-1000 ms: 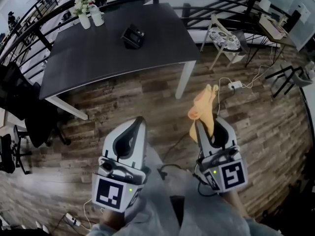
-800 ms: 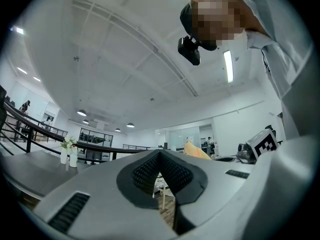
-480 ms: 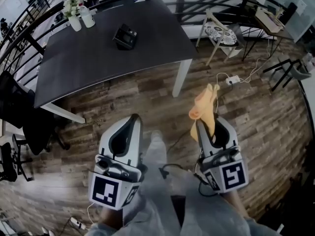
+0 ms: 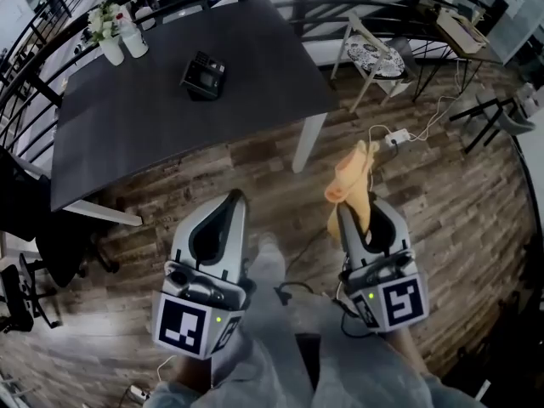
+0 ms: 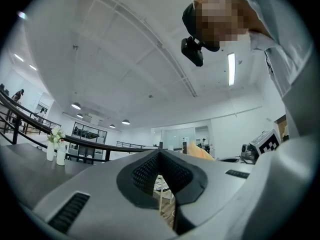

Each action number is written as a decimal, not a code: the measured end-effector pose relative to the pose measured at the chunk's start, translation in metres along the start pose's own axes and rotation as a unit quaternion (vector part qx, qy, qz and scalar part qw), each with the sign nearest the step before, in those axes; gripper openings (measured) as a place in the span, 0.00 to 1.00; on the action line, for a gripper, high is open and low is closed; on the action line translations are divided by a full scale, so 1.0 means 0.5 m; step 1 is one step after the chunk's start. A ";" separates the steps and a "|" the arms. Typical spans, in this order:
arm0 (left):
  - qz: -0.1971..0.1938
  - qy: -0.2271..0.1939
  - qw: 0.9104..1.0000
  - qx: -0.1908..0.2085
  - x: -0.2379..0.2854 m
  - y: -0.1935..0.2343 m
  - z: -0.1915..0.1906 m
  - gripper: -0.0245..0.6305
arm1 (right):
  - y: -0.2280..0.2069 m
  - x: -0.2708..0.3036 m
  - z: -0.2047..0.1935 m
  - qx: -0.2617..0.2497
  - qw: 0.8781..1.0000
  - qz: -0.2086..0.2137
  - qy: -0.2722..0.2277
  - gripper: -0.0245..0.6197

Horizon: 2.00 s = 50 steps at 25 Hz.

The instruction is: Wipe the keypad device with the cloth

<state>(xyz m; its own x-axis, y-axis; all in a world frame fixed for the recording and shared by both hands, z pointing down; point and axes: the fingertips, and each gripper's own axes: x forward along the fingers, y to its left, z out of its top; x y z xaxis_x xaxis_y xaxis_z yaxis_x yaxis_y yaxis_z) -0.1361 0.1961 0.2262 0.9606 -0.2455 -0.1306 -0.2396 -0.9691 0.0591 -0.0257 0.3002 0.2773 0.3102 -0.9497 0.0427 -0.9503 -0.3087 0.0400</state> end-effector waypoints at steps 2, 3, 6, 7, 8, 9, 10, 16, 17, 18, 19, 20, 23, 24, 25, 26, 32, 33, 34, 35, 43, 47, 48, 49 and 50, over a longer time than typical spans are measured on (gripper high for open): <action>-0.003 -0.001 1.000 0.000 0.023 0.016 0.003 0.06 | -0.009 0.024 0.006 0.000 1.000 -0.003 -0.003 0.19; -0.005 -0.001 1.000 0.000 0.035 0.024 0.003 0.06 | -0.013 0.037 0.009 -0.001 1.000 -0.004 -0.003 0.19; -0.010 -0.001 1.000 -0.002 0.070 0.050 0.005 0.06 | -0.027 0.075 0.015 -0.001 1.000 -0.008 -0.002 0.19; -0.012 -0.001 1.000 -0.002 0.084 0.058 0.007 0.06 | -0.032 0.088 0.017 0.000 1.000 -0.009 -0.001 0.19; -0.013 -0.001 1.000 -0.002 0.097 0.067 0.010 0.06 | -0.037 0.101 0.020 0.002 1.000 -0.010 0.000 0.19; -0.015 -0.002 1.000 -0.001 0.109 0.075 0.014 0.06 | -0.040 0.114 0.024 0.003 1.000 -0.010 0.000 0.19; -0.015 -0.003 1.000 -0.001 0.120 0.084 0.016 0.06 | -0.042 0.126 0.027 0.003 1.000 -0.010 -0.001 0.19; -0.014 -0.002 1.000 -0.003 0.175 0.128 0.009 0.06 | -0.059 0.198 0.025 -0.001 1.000 -0.003 0.004 0.19; -0.014 -0.001 1.000 -0.004 0.183 0.135 0.005 0.06 | -0.062 0.210 0.025 -0.002 1.000 -0.002 0.005 0.19; -0.013 0.001 1.000 -0.004 0.190 0.143 0.002 0.06 | -0.064 0.222 0.024 -0.002 1.000 -0.001 0.005 0.19; -0.012 0.002 1.000 -0.005 0.197 0.151 -0.002 0.06 | -0.066 0.233 0.022 -0.002 1.000 0.000 0.007 0.19; -0.011 0.003 1.000 -0.006 0.205 0.159 -0.006 0.06 | -0.068 0.244 0.019 -0.001 1.000 0.000 0.009 0.19; -0.012 0.002 1.000 -0.008 0.230 0.179 -0.014 0.06 | -0.077 0.273 0.011 0.002 1.000 0.001 0.012 0.19; -0.013 0.002 1.000 -0.008 0.238 0.184 -0.017 0.06 | -0.079 0.281 0.010 0.002 1.000 0.001 0.011 0.19; -0.014 0.002 1.000 -0.008 0.245 0.188 -0.019 0.06 | -0.081 0.288 0.009 0.000 1.000 0.001 0.011 0.19; -0.015 0.002 1.000 -0.008 0.251 0.192 -0.021 0.06 | -0.084 0.294 0.006 -0.001 1.000 0.001 0.012 0.19; -0.015 0.008 1.000 -0.003 0.269 0.211 -0.032 0.06 | -0.097 0.323 -0.009 0.006 1.000 -0.002 0.019 0.19; -0.014 0.009 1.000 -0.001 0.269 0.216 -0.032 0.06 | -0.097 0.328 -0.011 0.007 1.000 -0.002 0.022 0.19; -0.013 0.008 1.000 0.001 0.269 0.222 -0.032 0.06 | -0.095 0.334 -0.013 0.007 1.000 -0.002 0.023 0.19; -0.011 0.006 1.000 0.003 0.268 0.228 -0.031 0.06 | -0.093 0.339 -0.013 0.006 1.000 -0.001 0.024 0.19; 0.008 -0.002 1.000 0.003 0.253 0.267 -0.014 0.06 | -0.070 0.365 -0.001 0.002 1.000 0.010 0.019 0.19; 0.015 -0.006 1.000 0.004 0.239 0.274 -0.010 0.06 | -0.054 0.370 0.006 -0.004 1.000 0.019 0.018 0.19; 0.017 -0.008 1.000 0.004 0.236 0.276 -0.009 0.06 | -0.051 0.370 0.009 -0.005 1.000 0.020 0.015 0.19; 0.020 -0.011 1.000 0.004 0.231 0.277 -0.007 0.06 | -0.047 0.370 0.012 -0.007 1.000 0.022 0.011 0.19; 0.022 -0.013 1.000 0.004 0.227 0.278 -0.005 0.06 | -0.045 0.370 0.015 -0.009 1.000 0.024 0.009 0.19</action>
<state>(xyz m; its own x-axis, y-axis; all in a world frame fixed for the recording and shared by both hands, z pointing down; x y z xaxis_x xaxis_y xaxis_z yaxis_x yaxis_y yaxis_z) -0.0601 0.0336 0.2222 0.9453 -0.2881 -0.1533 -0.2826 -0.9575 0.0570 0.0528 0.1312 0.2770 0.2652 -0.9622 0.0621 -0.9635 -0.2620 0.0552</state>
